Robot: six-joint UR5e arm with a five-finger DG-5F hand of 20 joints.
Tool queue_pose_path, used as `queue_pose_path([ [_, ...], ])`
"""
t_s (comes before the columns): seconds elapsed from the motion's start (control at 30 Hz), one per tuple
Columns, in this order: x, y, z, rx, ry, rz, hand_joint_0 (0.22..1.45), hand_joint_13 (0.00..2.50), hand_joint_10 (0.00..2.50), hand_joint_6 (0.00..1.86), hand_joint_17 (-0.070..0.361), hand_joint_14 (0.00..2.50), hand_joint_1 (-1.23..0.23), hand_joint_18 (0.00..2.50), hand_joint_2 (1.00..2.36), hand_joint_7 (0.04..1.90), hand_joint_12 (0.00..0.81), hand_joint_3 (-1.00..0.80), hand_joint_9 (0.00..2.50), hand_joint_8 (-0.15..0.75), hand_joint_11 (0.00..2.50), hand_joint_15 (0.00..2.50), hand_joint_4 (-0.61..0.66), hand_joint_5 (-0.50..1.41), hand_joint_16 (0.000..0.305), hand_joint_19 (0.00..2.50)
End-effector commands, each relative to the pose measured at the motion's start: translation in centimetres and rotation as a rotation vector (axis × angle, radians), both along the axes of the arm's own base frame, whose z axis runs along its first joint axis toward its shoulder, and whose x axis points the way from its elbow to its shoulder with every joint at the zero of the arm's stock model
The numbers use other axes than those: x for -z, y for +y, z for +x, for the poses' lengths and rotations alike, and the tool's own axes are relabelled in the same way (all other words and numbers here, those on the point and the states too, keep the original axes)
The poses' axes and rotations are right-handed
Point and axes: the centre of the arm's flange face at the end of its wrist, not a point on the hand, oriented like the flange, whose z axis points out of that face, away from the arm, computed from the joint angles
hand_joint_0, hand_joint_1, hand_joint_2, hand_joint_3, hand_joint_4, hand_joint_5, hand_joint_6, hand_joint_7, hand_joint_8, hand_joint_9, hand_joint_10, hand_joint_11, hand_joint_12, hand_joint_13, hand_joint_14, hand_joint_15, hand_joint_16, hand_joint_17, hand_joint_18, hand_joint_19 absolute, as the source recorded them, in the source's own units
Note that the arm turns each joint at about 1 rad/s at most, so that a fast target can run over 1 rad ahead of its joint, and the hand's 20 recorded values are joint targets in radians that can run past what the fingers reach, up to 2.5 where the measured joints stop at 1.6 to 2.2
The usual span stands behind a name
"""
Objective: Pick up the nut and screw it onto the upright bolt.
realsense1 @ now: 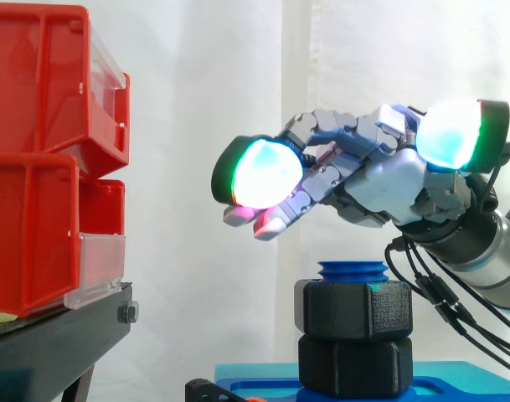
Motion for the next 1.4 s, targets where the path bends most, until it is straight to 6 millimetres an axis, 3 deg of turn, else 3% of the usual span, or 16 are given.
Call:
queue_pose_path([
  [0.0,0.1,0.7,0.1,-0.008,0.001,0.001,0.48,0.62,0.0,0.5,0.08,0.0,-0.14,0.36,1.0,0.62,0.321,-0.5,0.84,0.251,0.0,0.0,0.18,-0.16,0.035,0.05],
  [0.33,3.6,2.5,-0.6,0.011,0.025,0.034,0.47,0.61,0.0,0.5,0.08,0.0,-0.14,0.35,1.0,0.62,0.323,-0.5,0.82,0.25,0.0,0.0,0.18,-0.16,0.036,0.06],
  [0.63,3.8,2.7,-0.6,0.015,0.024,0.034,0.47,0.61,0.0,0.5,0.08,0.0,-0.14,0.34,1.0,0.64,0.326,-0.5,0.82,0.255,0.0,0.0,0.18,-0.16,0.036,0.06],
  [0.8,5.5,2.7,-0.6,0.015,0.045,0.037,0.47,0.61,0.0,0.5,0.081,0.0,-0.14,0.35,1.0,0.66,0.326,-0.5,0.82,0.254,0.0,0.0,0.19,-0.15,0.036,0.06],
  [1.37,6.0,2.4,-0.8,0.031,0.041,0.021,0.47,0.62,0.0,0.5,0.081,0.0,-0.14,0.35,1.0,0.73,0.329,-0.5,0.8,0.26,0.0,0.0,0.2,-0.14,0.036,0.07],
])
